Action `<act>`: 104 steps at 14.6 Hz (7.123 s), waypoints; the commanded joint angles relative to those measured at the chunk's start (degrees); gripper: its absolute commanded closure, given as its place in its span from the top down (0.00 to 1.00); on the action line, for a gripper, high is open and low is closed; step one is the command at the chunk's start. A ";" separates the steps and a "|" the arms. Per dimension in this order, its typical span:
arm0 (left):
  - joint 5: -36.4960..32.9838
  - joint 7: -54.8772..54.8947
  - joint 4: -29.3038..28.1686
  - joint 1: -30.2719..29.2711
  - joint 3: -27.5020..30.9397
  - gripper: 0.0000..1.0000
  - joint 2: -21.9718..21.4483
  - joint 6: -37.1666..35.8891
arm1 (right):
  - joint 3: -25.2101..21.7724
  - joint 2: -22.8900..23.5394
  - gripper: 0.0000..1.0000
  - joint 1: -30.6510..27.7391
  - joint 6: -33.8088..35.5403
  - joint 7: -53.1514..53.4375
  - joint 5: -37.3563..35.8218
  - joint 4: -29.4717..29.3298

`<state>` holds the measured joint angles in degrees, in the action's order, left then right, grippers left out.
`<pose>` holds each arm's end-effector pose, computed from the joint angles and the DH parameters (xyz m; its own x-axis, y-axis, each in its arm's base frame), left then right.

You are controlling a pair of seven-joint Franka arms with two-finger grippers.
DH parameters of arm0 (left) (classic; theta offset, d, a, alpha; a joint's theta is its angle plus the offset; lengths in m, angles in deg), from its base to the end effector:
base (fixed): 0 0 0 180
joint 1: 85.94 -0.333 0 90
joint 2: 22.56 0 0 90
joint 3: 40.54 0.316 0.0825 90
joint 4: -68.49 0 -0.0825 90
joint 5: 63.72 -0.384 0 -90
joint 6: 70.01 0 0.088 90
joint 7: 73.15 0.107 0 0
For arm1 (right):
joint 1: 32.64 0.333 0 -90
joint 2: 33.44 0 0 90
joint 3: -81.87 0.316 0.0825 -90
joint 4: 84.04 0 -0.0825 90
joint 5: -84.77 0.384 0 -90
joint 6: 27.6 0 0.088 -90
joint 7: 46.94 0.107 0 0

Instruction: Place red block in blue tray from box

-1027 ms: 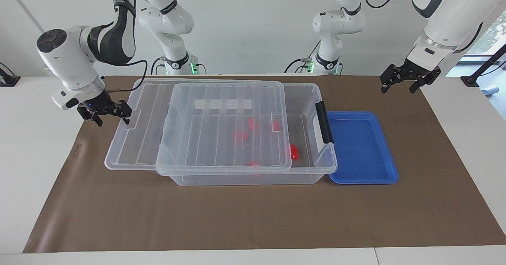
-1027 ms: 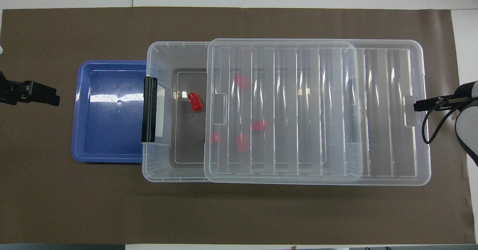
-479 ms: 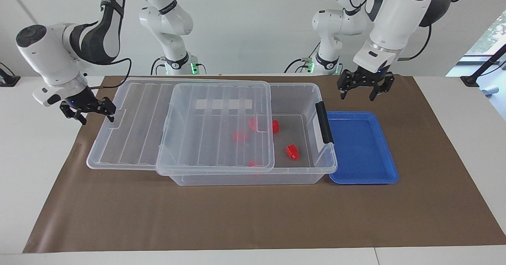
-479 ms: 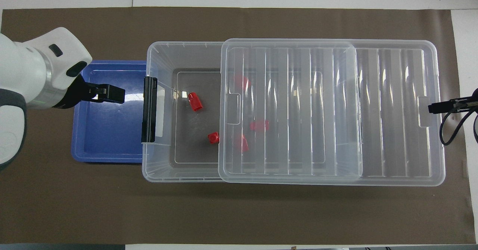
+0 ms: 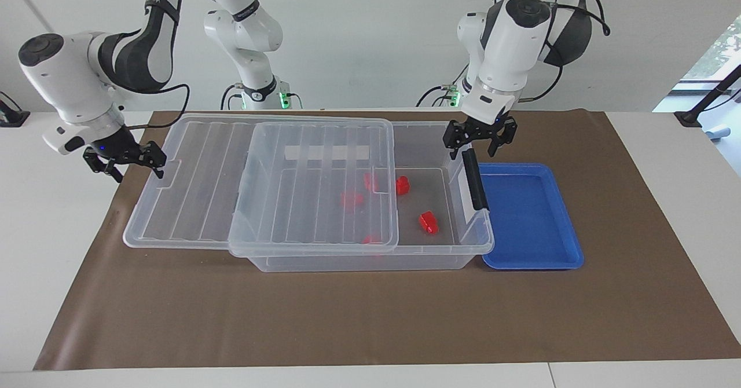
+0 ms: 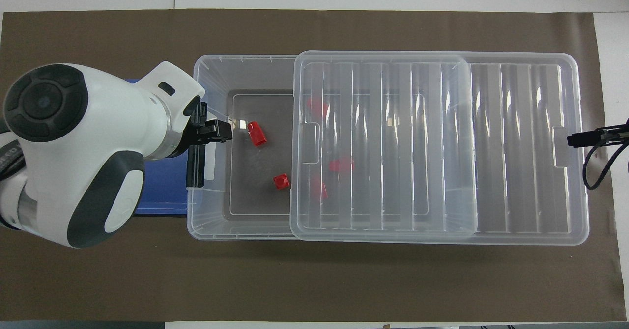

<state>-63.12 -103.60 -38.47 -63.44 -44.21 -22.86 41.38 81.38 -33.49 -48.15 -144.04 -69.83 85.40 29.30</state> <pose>0.5102 -0.2516 0.5190 0.9946 0.0795 0.0661 0.0763 -0.9958 0.0501 0.5397 -0.1541 0.4710 0.9918 0.1155 0.0545 0.1150 -0.9933 0.0121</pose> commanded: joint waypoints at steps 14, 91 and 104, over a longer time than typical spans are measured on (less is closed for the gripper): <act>-0.07 -12.80 -4.57 6.06 0.95 0.98 15.67 20.35 | 1.28 -3.46 1.00 9.96 27.23 16.21 -0.54 -17.55; 0.28 31.68 17.58 -22.93 1.91 1.00 2.50 -21.99 | 1.81 -0.91 0.00 14.53 2.88 24.64 -0.90 1.80; 0.54 31.15 11.08 -22.50 1.12 1.00 -1.37 -20.51 | 1.98 -1.09 0.00 18.49 2.96 30.27 -0.63 1.80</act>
<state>-63.74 -72.65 -24.60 -86.23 -43.36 -22.08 19.01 82.98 -33.13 -30.58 -139.79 -41.10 84.87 29.33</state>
